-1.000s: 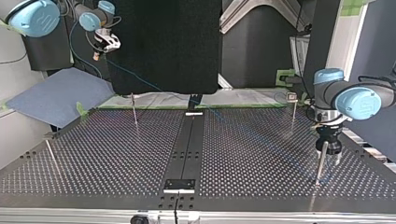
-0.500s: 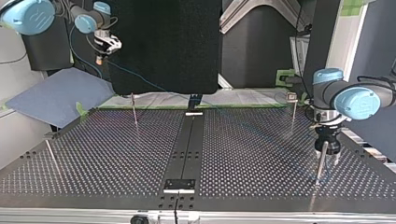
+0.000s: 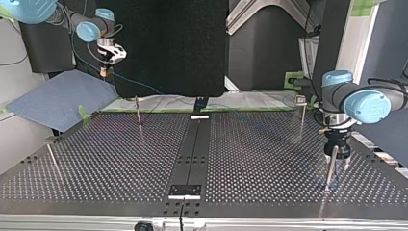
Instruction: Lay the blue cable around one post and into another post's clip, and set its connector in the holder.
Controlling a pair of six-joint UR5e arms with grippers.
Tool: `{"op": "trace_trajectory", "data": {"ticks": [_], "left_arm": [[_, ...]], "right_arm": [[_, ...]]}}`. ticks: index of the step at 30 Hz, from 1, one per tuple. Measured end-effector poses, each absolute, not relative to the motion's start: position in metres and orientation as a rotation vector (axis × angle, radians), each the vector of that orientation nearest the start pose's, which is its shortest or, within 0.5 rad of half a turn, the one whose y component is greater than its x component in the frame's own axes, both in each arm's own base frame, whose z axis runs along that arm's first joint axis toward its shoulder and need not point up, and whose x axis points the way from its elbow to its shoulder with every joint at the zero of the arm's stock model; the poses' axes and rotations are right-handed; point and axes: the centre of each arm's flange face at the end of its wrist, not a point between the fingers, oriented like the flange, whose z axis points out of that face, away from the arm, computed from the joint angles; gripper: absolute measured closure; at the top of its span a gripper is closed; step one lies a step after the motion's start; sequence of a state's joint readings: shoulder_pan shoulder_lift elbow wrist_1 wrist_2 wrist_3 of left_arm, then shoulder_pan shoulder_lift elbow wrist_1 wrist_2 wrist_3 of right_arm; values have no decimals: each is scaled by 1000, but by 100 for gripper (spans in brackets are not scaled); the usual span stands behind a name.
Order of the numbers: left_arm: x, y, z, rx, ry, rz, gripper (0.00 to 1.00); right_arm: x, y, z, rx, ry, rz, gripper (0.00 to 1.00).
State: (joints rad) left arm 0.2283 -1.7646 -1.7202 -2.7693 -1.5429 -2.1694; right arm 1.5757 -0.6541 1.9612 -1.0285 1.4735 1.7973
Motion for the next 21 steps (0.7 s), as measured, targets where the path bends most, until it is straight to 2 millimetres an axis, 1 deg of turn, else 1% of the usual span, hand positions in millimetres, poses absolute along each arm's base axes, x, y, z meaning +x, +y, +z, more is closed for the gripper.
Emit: {"op": "trace_trajectory", "data": {"ticks": [7,12,21], "left_arm": [[570,-7,350,-603,1430,-314,0],[569,-6,350,-612,1433,-304,0],[561,-8,344,-657,1475,-218,0]], "right_arm": [[138,-520,-47,1296,-1594,1326,100],[132,-530,-22,1260,-1562,1351,100],[129,-546,30,1211,-1477,1418,100]]}}
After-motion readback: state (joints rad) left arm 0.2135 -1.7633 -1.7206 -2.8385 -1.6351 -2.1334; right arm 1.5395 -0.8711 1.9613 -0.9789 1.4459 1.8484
